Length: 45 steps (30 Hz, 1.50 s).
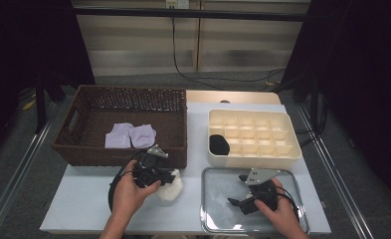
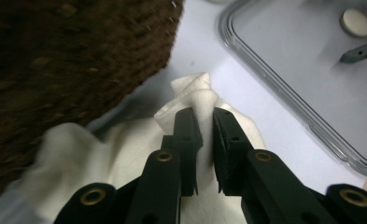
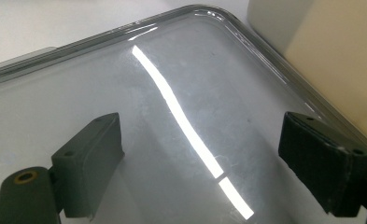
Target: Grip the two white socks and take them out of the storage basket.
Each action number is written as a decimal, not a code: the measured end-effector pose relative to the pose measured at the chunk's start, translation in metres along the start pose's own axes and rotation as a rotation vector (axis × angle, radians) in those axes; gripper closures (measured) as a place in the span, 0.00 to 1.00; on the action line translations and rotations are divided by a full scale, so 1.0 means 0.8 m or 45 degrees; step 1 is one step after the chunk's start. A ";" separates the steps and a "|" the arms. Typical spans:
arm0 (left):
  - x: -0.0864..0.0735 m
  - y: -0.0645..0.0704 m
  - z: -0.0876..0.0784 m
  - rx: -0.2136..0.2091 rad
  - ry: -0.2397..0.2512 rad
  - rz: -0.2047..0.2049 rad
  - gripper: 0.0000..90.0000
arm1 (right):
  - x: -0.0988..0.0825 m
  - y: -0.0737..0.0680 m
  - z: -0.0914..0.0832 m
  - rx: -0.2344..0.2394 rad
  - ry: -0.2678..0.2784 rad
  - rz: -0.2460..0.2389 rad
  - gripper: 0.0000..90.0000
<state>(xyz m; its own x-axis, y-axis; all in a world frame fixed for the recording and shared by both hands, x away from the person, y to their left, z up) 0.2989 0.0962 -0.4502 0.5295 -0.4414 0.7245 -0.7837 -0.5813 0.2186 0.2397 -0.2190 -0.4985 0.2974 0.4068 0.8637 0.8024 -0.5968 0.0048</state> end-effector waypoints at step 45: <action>0.003 0.017 -0.026 -0.069 -0.034 0.022 0.96 | 0.000 -0.001 0.000 -0.002 0.003 -0.007 0.14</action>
<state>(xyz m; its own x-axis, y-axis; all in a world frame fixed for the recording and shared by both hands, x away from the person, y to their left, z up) 0.2827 0.1019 -0.4322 0.5234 -0.4699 0.7108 -0.8090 -0.5360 0.2413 0.2390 -0.2187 -0.4987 0.2919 0.4083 0.8649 0.8030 -0.5959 0.0103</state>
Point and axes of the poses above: each handheld gripper's, and its own axes: z roughly forward along the jaws, x roughly out of its top, y roughly to its right, the point moved 2 cm from there along z, roughly forward along the jaws, and after that the axes turned 13 degrees about y, right-handed, at the moved point
